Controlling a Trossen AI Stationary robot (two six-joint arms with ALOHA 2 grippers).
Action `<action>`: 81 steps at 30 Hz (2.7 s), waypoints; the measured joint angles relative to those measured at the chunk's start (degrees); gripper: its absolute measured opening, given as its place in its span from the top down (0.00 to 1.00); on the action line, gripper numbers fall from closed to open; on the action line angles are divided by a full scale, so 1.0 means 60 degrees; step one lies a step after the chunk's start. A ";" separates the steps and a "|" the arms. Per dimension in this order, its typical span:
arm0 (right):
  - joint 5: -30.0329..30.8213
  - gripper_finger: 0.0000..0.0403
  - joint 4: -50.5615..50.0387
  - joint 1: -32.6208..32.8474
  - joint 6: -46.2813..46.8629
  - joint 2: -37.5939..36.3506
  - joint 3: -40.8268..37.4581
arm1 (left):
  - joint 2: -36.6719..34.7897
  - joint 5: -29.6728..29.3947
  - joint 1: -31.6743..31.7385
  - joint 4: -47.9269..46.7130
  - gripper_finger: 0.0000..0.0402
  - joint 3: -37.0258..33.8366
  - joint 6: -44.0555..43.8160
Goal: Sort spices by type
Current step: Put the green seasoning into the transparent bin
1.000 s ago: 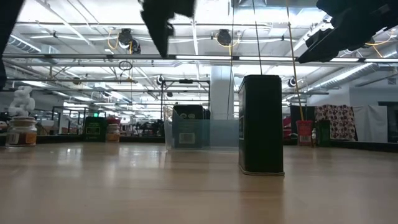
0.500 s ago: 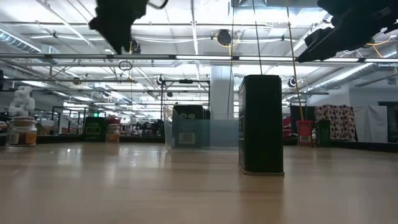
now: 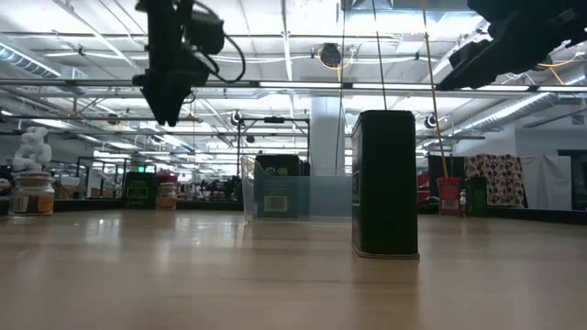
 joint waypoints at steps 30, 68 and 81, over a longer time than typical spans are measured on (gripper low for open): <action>0.0047 0.61 0.2380 -0.0382 -0.0426 0.0018 -0.1184 | 0.3198 -0.2632 0.1289 -0.0355 0.51 0.0000 0.6163; -0.0058 0.61 0.2269 -0.1781 -0.1139 0.0018 -0.1173 | 0.3256 -0.1855 0.2227 0.1246 0.51 -0.1026 0.7204; -0.0056 0.61 0.2270 -0.1781 -0.1139 0.0018 -0.1169 | 0.3227 -0.1492 0.2229 0.0889 0.51 -0.1013 0.7214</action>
